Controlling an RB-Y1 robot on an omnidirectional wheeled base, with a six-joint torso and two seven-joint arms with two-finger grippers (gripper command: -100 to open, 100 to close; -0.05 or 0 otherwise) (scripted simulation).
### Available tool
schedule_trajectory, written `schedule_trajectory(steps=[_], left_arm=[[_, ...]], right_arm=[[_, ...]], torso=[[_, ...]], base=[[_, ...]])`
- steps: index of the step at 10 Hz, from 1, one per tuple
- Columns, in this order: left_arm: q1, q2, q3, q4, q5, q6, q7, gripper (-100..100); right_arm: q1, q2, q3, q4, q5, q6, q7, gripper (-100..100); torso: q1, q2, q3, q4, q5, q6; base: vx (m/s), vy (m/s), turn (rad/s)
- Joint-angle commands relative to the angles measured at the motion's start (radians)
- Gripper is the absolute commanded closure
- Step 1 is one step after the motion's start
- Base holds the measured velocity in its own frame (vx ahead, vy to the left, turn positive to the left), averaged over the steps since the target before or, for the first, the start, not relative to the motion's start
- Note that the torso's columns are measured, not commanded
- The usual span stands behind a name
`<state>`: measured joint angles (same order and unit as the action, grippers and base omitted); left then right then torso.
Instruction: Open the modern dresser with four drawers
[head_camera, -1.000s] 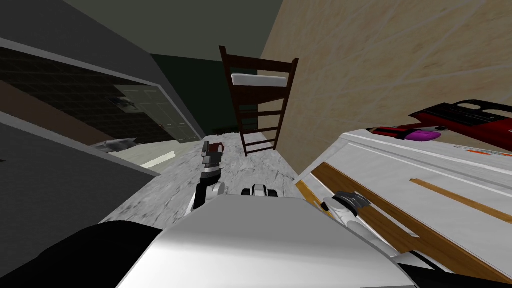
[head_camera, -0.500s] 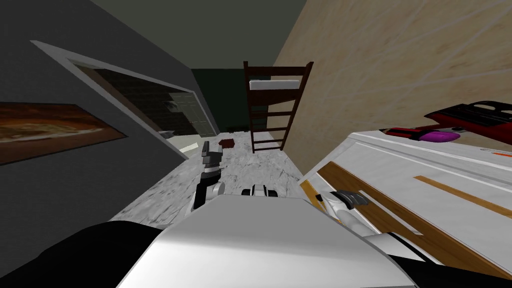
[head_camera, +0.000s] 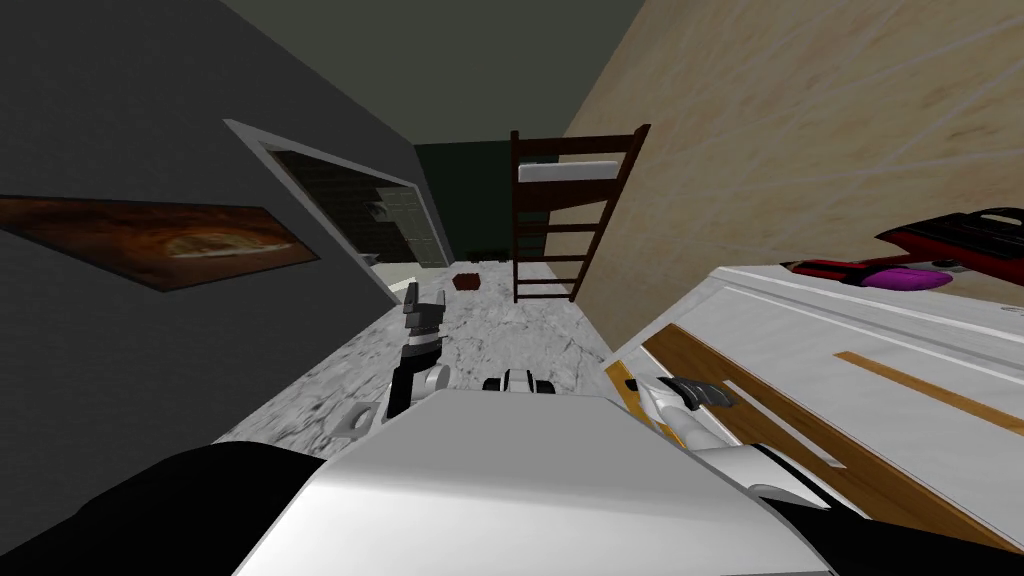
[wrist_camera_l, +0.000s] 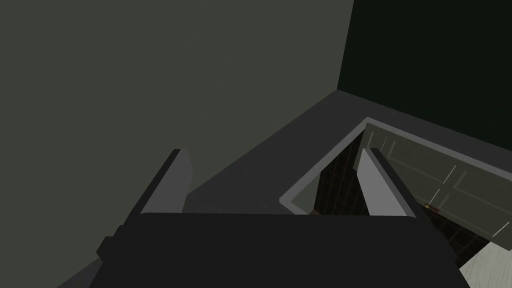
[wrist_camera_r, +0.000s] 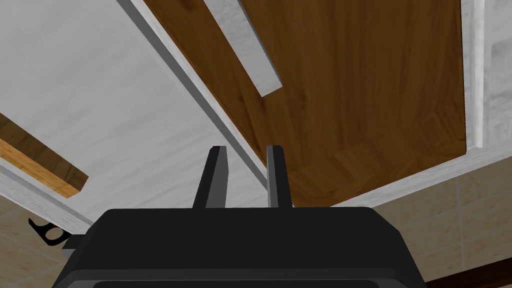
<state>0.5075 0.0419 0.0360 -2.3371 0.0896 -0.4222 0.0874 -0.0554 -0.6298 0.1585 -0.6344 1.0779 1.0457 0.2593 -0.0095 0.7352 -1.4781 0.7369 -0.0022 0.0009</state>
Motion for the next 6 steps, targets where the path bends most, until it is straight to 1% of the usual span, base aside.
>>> schedule_trajectory(steps=[1,3,4,5,6], left_arm=[[0.000,0.000,0.000,0.000,0.000,0.000,0.000,0],[0.000,0.000,0.000,0.000,0.000,0.000,0.000,0],[0.000,0.000,0.000,0.000,0.000,0.000,0.000,0],[0.000,0.000,0.000,0.000,0.000,0.000,0.000,0],[0.000,0.000,0.000,0.000,0.000,0.000,0.000,0]], right_arm=[[-0.012,-0.007,-0.012,-0.013,-0.023,-0.034,-0.036,-100],[-0.024,-0.013,-0.022,-0.021,-0.042,-0.063,-0.068,-100],[-0.019,-0.011,-0.018,-0.017,-0.035,-0.052,-0.057,-100],[-0.011,0.002,-0.069,-0.014,-0.014,-0.048,-0.047,-100],[-0.011,0.002,-0.090,-0.014,-0.014,-0.048,-0.047,-100]], torso=[[0.000,0.004,0.003,0.001,-0.001,-0.001],[0.009,0.003,0.002,0.001,0.002,-0.001],[0.010,0.003,0.002,0.001,0.002,-0.001],[0.016,-0.001,0.000,0.000,0.004,-0.001],[0.016,0.000,0.000,0.000,0.004,-0.002]], base=[[-0.141,-0.202,-0.016],[-0.135,-0.211,-0.032],[-0.065,-0.105,-0.003],[-0.071,-0.060,0.289],[-0.083,-0.056,0.361]])
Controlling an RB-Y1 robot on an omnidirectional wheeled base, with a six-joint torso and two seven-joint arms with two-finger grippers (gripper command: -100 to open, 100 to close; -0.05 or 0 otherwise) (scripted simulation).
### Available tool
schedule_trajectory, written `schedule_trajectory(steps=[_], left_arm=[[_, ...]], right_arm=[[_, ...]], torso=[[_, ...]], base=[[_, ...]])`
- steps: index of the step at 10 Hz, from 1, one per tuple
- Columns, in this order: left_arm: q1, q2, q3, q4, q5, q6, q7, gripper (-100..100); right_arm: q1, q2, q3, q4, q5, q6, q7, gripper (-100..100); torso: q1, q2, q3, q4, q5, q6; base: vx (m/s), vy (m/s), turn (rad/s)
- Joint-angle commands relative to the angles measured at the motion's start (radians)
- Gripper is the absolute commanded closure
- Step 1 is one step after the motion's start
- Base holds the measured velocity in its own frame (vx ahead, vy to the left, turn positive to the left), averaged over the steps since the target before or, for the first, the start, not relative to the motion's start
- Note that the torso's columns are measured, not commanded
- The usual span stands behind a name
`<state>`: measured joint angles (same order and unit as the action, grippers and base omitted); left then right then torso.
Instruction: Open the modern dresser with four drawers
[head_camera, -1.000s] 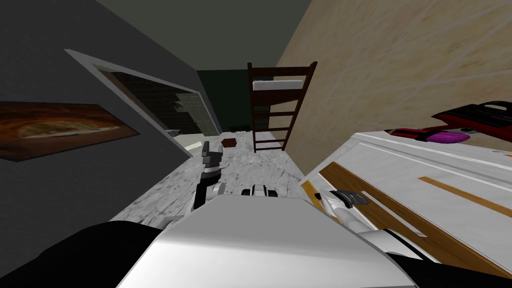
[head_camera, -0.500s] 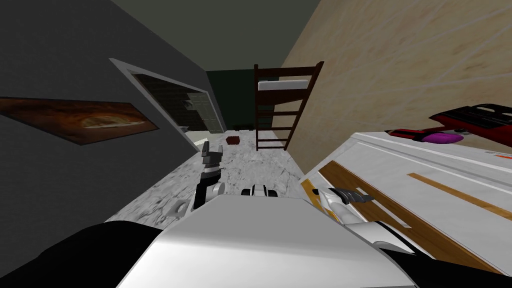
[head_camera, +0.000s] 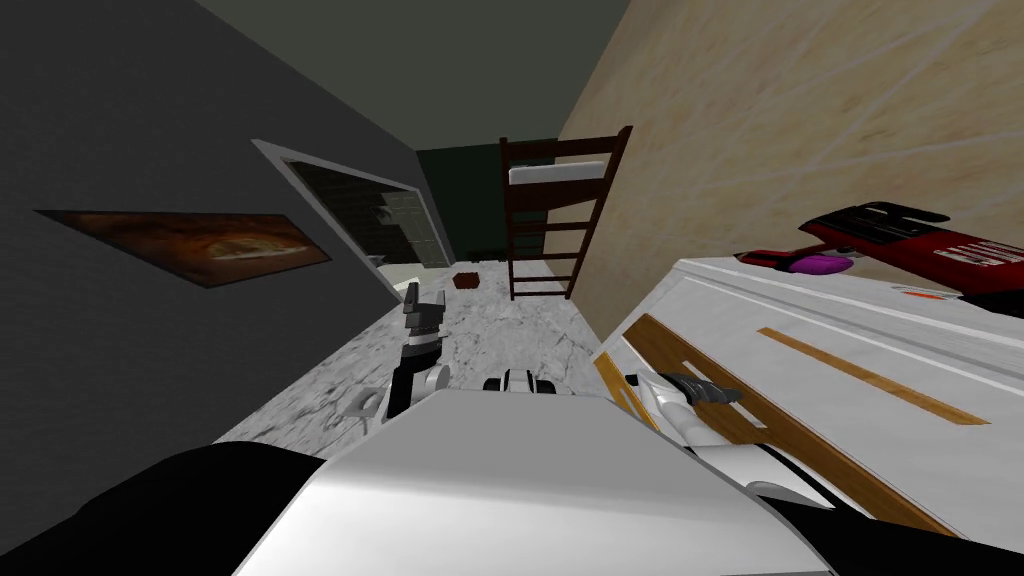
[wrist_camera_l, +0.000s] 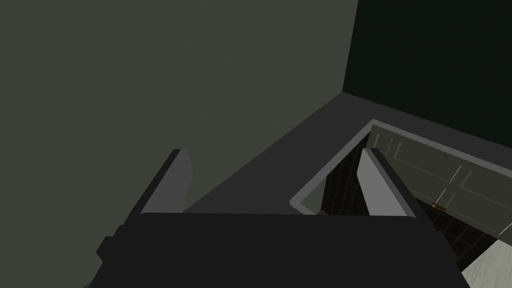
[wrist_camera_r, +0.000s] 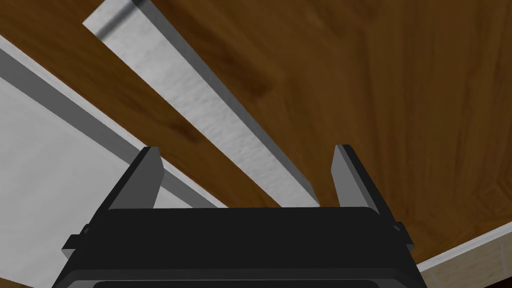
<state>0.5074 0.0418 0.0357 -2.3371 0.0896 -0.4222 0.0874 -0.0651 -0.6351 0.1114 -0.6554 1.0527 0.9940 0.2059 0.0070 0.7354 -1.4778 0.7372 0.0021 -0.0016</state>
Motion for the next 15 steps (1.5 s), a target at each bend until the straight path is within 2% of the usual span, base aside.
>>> schedule_trajectory(steps=[1,6,7,11,12,15], left_arm=[[0.000,0.000,0.000,0.000,0.000,0.000,0.000,0],[0.000,0.000,0.000,0.000,0.000,0.000,0.000,0],[0.000,0.000,0.000,0.000,0.000,0.000,0.000,0],[0.000,0.000,0.000,0.000,0.000,0.000,0.000,0],[0.000,0.000,0.000,0.000,0.000,0.000,0.000,0],[0.000,0.000,0.000,0.000,0.000,0.000,0.000,0]], right_arm=[[0.007,0.022,-0.075,0.010,0.034,0.010,0.020,-100],[0.024,0.050,-0.239,0.017,0.078,0.025,0.048,-100],[0.024,0.050,-0.253,0.017,0.078,0.025,0.048,-100],[0.041,0.078,-0.385,0.023,0.123,0.039,0.075,-100],[0.041,0.078,-0.394,0.023,0.123,0.039,0.075,-100],[0.059,0.106,-0.488,0.030,0.167,0.054,0.103,-100]], torso=[[-0.004,0.002,0.001,0.000,-0.001,0.002],[-0.007,0.002,0.002,0.001,-0.002,0.001],[-0.008,0.001,0.001,0.000,-0.002,0.003],[-0.006,0.005,0.003,0.001,-0.002,0.001],[-0.006,0.004,0.003,0.001,-0.002,0.002],[-0.008,0.003,0.002,0.001,-0.002,0.003]], base=[[-0.101,-0.059,0.328],[-0.100,-0.049,0.247],[-0.045,-0.034,-0.035],[-0.092,-0.038,0.266],[-0.052,-0.014,0.018],[-0.103,-0.026,0.288]])
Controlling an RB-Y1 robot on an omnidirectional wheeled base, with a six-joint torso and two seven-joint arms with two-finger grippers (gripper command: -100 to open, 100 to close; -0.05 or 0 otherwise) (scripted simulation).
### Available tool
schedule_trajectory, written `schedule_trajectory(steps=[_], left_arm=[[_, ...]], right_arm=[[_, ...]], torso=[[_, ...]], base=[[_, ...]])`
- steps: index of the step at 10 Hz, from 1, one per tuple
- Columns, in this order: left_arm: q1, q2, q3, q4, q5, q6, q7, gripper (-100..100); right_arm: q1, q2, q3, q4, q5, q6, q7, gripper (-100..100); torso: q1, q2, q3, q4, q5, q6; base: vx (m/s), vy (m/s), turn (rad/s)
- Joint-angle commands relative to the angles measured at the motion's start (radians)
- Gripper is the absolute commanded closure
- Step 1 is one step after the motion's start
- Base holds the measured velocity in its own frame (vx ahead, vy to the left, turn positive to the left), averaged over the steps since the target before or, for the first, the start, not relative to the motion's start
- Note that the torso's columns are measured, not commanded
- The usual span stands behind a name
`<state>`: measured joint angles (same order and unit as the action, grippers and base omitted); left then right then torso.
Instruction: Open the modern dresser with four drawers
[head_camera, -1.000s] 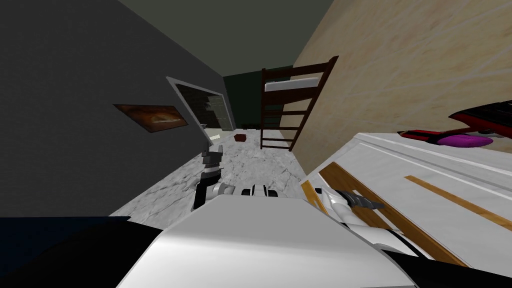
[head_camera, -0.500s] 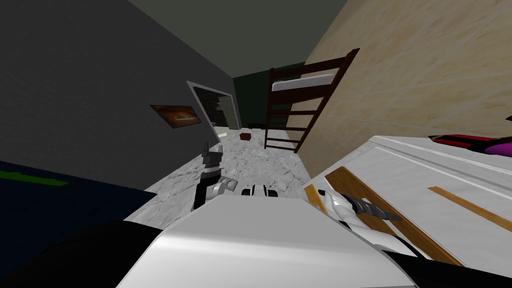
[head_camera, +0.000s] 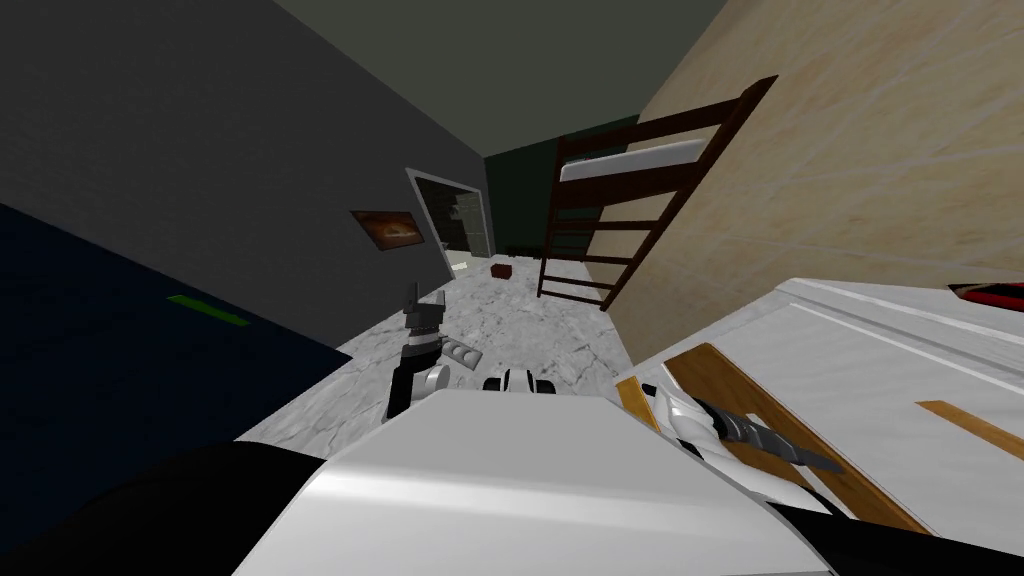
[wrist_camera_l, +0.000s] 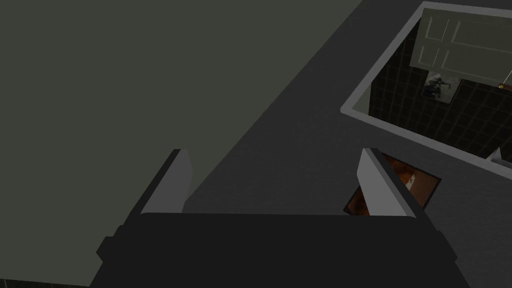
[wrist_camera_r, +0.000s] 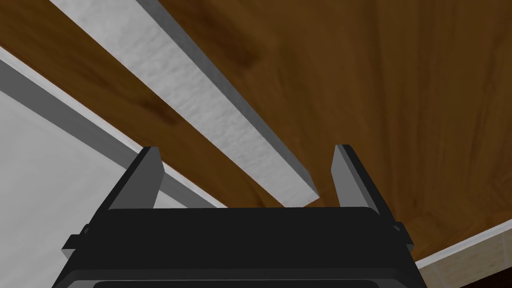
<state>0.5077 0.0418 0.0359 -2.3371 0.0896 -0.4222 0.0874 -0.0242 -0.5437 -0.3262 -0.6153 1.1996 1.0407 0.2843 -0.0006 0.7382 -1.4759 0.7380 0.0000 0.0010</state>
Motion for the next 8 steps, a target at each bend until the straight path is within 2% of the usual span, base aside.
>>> schedule_trajectory(steps=[1,2,5,6,7,8], left_arm=[[0.000,0.000,0.000,0.000,0.000,0.000,0.000,0],[0.000,0.000,0.000,0.000,0.000,0.000,0.000,0],[0.000,0.000,0.000,0.000,0.000,0.000,0.000,0],[0.000,0.000,0.000,0.000,0.000,0.000,0.000,0],[0.000,0.000,0.000,0.000,0.000,0.000,0.000,0],[0.000,0.000,0.000,0.000,0.000,0.000,0.000,0]], right_arm=[[0.018,0.015,-0.083,-0.010,0.020,0.007,0.025,-100],[0.018,0.015,-0.097,-0.010,0.020,0.007,0.025,-100],[0.035,0.043,-0.194,-0.004,0.065,0.021,0.052,-100],[0.035,0.043,-0.223,-0.004,0.065,0.021,0.052,-100],[0.035,0.043,-0.238,-0.004,0.065,0.021,0.052,-100],[0.020,0.036,-0.220,0.024,0.070,0.018,0.035,-100]], torso=[[-0.001,0.002,0.001,0.001,0.000,-0.001],[0.000,0.001,0.001,0.000,0.000,0.000],[0.000,0.001,0.000,0.000,0.000,0.001],[0.000,0.002,0.002,0.001,0.000,-0.002],[-0.001,0.001,0.001,0.000,0.000,0.000],[0.000,-0.002,-0.001,-0.001,0.000,0.001]], base=[[-0.111,-0.035,0.220],[-0.043,-0.010,0.014],[-0.096,-0.006,0.317],[-0.106,-0.026,0.166],[-0.044,-0.013,-0.052],[-0.010,0.002,0.009]])
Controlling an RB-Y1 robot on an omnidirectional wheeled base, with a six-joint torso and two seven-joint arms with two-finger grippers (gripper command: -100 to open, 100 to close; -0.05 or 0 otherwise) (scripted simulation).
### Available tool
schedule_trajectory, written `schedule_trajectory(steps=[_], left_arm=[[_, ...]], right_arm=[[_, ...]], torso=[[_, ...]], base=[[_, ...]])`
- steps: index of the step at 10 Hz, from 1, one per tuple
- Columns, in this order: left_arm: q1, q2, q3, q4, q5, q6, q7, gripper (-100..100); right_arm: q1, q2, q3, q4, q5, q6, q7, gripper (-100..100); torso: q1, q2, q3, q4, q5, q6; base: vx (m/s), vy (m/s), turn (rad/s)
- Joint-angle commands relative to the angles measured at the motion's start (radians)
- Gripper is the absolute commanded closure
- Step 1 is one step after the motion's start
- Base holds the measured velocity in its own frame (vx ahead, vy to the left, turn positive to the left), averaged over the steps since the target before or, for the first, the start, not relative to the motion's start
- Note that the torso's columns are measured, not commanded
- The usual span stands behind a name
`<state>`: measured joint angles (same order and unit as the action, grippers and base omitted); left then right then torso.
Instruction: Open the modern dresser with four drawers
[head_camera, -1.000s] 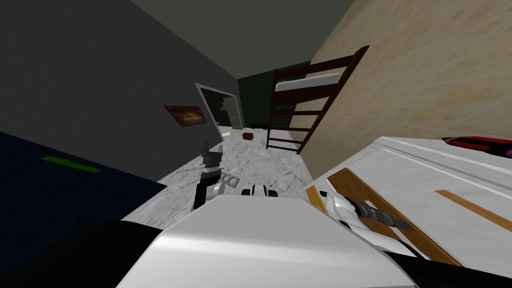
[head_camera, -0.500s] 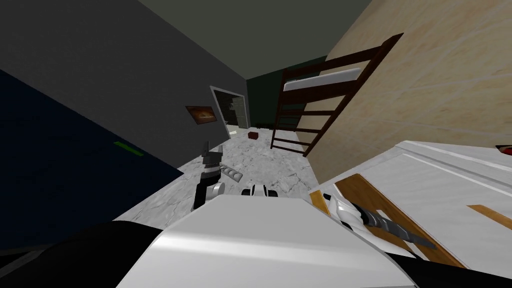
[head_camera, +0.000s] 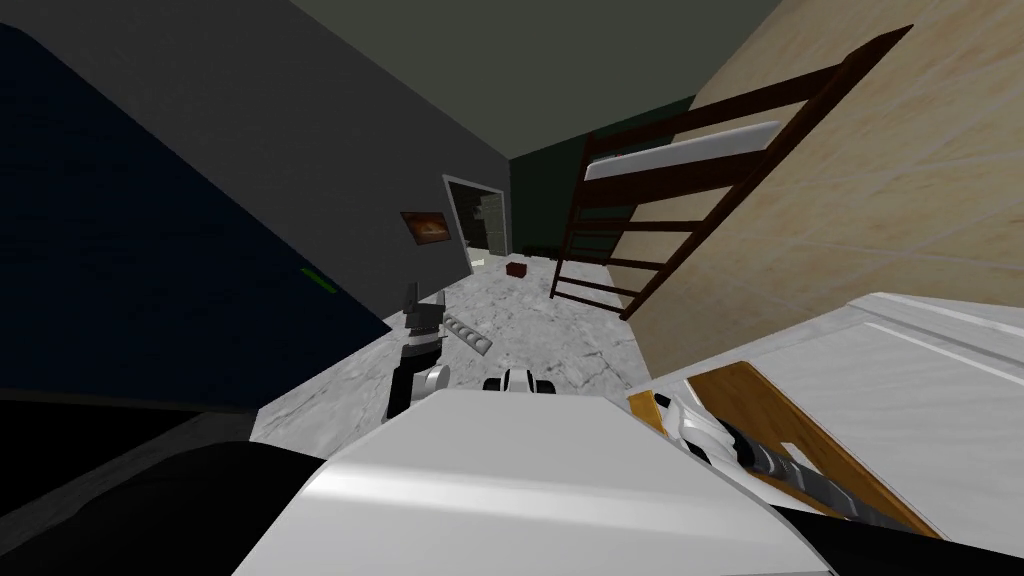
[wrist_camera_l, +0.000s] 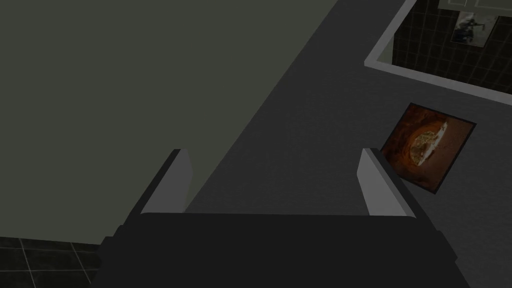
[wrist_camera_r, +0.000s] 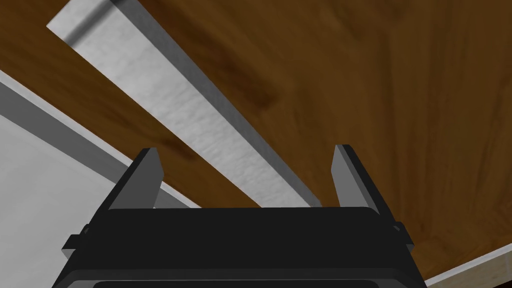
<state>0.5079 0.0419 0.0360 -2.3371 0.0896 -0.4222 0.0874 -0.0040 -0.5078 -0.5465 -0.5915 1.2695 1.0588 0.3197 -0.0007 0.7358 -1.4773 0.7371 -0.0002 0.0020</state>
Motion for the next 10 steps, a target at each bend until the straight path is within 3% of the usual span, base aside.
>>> schedule_trajectory(steps=[1,2,4,6,7,10], left_arm=[[0.000,0.000,0.000,0.000,0.000,0.000,0.000,0],[0.001,0.000,0.000,0.000,0.000,0.000,0.000,0],[0.001,0.000,0.000,0.000,0.000,0.000,0.000,0],[0.000,0.000,0.000,0.000,0.000,0.000,0.000,0],[0.000,0.000,0.000,0.000,0.000,0.000,0.000,0],[0.000,0.000,0.000,0.000,0.000,0.000,0.000,0]], right_arm=[[0.006,-0.007,0.048,-0.031,-0.027,-0.004,0.003,100],[0.006,-0.007,0.053,-0.031,-0.027,-0.004,0.003,100],[-0.003,-0.021,0.123,-0.034,-0.050,-0.011,-0.011,100],[-0.011,-0.035,0.182,-0.037,-0.072,-0.018,-0.025,100],[-0.011,-0.035,0.194,-0.037,-0.072,-0.018,-0.025,100],[-0.028,-0.063,0.292,-0.044,-0.116,-0.033,-0.052,100]], torso=[[0.000,0.000,0.000,0.000,0.000,0.000],[-0.006,-0.003,-0.001,-0.001,-0.003,0.004],[0.004,0.005,0.001,0.001,0.006,0.006],[0.004,0.007,0.004,0.003,0.006,0.000],[0.003,0.007,0.003,0.003,0.006,0.000],[0.003,0.004,0.001,0.002,0.007,0.000]], base=[[0.099,0.005,-0.361],[0.128,0.034,-0.223],[0.130,0.024,-0.282],[0.111,0.014,-0.251],[0.033,0.019,-0.061],[0.093,0.028,-0.278]])
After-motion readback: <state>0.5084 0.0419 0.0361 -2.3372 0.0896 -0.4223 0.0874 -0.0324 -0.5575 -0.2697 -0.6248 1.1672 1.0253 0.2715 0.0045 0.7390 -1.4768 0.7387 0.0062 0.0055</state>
